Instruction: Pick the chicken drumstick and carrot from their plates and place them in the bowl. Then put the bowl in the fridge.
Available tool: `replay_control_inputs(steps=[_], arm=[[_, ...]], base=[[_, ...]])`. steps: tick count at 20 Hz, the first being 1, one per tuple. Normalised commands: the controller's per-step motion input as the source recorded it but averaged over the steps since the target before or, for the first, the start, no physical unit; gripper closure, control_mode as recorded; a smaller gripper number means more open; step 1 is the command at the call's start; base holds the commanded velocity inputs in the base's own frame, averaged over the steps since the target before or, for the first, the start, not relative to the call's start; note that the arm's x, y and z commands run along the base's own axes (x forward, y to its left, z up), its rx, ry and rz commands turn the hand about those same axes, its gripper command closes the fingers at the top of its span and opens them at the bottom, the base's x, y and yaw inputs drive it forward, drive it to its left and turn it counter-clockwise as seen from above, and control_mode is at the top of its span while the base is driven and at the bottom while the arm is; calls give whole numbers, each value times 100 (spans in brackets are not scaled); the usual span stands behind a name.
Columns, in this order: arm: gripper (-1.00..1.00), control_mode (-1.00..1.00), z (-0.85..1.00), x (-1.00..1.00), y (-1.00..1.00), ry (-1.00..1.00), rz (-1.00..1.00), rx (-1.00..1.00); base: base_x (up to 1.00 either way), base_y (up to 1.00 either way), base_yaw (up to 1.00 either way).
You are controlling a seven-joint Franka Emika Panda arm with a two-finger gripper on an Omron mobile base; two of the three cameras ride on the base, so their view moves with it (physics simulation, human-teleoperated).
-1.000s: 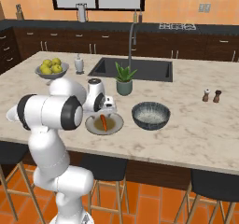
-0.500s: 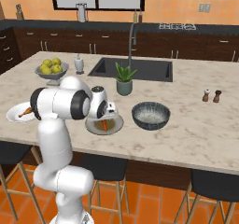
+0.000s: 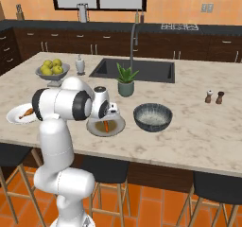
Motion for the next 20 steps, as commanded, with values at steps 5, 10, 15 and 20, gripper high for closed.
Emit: replay_control_inputs(steps=[5, 10, 15, 20], arm=[[100, -100, 27, -17, -10, -8, 0, 1], [100, -100, 99, -19, -37, -30, -5, 4], [100, -100, 100, -1, -42, -28, -9, 4], [100, -100, 77, 2, -63, -14, -10, 1]], base=[[0, 0, 0], [0, 0, 0], [0, 0, 0], [0, 0, 0]])
